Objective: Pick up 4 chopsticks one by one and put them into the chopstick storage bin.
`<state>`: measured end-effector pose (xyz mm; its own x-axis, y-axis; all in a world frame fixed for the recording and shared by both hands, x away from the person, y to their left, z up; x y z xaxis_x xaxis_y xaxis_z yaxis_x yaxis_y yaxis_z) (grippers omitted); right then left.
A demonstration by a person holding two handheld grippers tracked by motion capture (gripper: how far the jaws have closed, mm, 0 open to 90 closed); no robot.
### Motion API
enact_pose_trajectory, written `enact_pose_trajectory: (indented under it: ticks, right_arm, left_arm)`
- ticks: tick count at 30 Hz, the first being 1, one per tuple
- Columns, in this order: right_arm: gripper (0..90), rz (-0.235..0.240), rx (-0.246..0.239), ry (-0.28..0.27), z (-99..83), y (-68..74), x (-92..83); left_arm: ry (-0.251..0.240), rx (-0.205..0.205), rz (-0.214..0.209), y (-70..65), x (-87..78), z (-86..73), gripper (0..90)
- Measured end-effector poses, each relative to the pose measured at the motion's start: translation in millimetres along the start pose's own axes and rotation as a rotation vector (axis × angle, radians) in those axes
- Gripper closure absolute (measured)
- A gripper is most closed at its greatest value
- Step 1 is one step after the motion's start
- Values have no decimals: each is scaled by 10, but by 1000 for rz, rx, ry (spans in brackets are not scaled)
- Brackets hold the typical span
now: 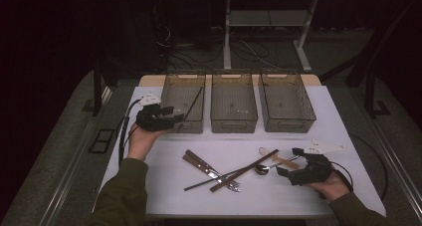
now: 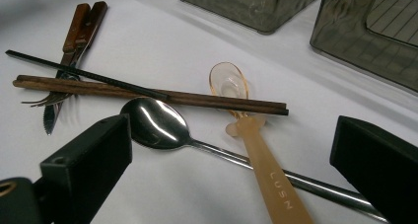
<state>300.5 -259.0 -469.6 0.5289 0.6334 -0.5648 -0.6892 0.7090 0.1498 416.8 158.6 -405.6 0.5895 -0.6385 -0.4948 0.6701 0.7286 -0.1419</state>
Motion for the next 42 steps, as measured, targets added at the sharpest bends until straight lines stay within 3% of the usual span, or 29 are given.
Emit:
enact_pose_trajectory:
  ticks: [10, 18, 42]
  right_arm:
    - [24, 15, 17, -9, 9, 30, -5]
    - [24, -15, 37, -33, -5, 52, -84]
    - [24, -4, 19, -27, 0, 54, -61]
  left_arm:
    - [11, 68, -70, -355, -18, -86, 371]
    - [28, 100, -98, -568, -51, -246, 356]
    - [70, 152, -184, -970, -221, -706, 336]
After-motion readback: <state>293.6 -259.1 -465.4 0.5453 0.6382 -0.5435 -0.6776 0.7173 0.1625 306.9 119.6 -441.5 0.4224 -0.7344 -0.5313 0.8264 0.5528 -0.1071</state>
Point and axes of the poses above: each handheld gripper's, and its own axes: x roughly forward along the jaws, z roughly out of its top, y roughly to its left, the point moved 5 cm from there along x, roughly forward along the jaws, and after that the axes turned 1 degree about -x, right-handed, at the moved point
